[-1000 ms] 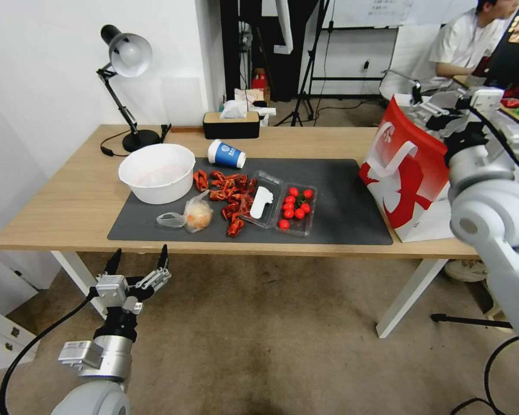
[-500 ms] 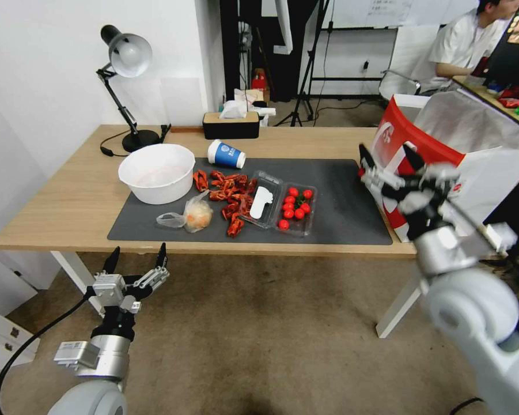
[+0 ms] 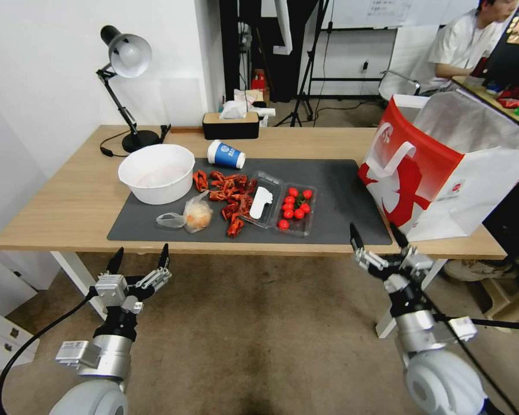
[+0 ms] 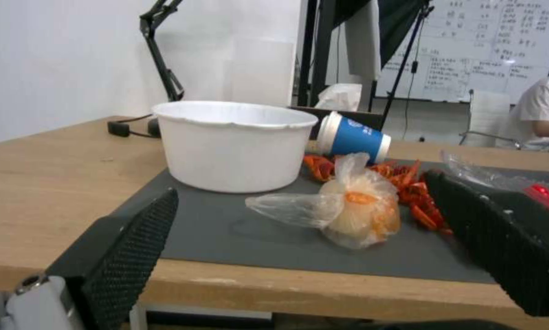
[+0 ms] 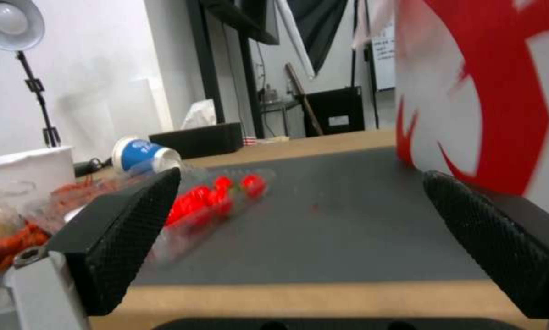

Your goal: Pick up the trash from the table and place it into the takeout bag.

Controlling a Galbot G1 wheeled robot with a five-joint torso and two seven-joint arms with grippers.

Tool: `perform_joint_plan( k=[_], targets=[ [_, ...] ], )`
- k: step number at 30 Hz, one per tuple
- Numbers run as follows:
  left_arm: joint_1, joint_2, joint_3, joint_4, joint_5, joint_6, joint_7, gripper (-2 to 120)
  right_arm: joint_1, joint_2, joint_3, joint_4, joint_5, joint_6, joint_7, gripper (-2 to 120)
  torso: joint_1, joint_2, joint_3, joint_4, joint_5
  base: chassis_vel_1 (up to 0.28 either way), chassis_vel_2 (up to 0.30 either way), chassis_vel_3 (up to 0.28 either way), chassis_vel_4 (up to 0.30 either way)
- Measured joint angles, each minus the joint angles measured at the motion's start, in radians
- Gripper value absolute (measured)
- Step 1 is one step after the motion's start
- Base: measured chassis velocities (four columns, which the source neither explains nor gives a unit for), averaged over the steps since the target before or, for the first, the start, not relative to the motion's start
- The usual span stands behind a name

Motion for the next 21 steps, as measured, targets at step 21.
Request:
perform_joint_plan(
  k=[21],
  targets=[
    [0.002,-0.002,0.001,-0.001,0.008,-0.001,0.002,100,-0.047,0.018,-0.018,-0.029,-0.017,0.006,0.008,100,0.0,0.0,0.0,0.0001,-0.0002,0.0,0.0,0.0,0.0]
  ],
)
